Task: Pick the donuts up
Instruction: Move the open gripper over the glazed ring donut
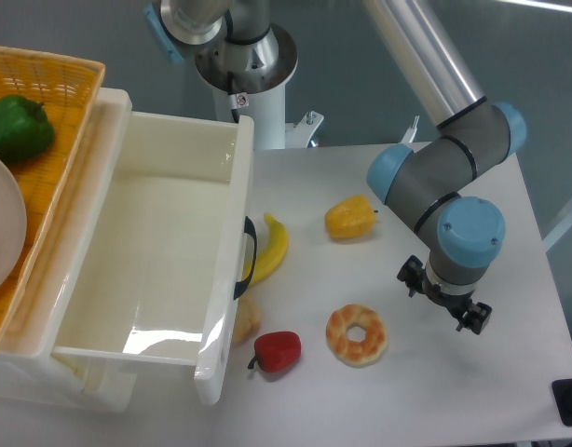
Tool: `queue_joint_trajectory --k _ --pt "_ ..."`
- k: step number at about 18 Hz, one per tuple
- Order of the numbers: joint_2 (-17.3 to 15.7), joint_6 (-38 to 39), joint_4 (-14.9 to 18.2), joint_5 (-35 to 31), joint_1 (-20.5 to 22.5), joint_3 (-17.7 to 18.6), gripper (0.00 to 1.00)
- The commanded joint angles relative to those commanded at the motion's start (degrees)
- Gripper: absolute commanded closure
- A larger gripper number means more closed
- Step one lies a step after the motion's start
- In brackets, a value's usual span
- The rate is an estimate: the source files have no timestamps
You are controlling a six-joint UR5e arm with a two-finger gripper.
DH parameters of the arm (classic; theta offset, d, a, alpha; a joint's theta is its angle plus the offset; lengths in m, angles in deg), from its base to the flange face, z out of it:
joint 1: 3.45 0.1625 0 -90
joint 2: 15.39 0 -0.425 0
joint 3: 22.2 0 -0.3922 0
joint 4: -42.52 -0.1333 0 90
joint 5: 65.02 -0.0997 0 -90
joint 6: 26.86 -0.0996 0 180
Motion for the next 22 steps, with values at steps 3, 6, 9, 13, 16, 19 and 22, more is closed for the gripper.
queue_joint_trajectory --k 3,6,9,13,16,19,22 --pt "0.09 0.18 -0.18 0.26 0.09 -0.17 0.00" --pt "0.17 0.35 -1.22 3.42 0.09 0.52 0.00" --pt "0.70 4.20 -9.38 4.75 0.00 4.12 0.00" --pt "1.32 11.92 -10.37 4.75 -0.26 4.75 0.00" --pt "1.84 17.91 -10.37 4.92 -0.35 4.75 0.00" --pt "2.20 24.77 -10.28 6.76 -0.44 4.66 0.00" --pt "2.20 29.08 -10.28 9.92 -0.44 4.75 0.00"
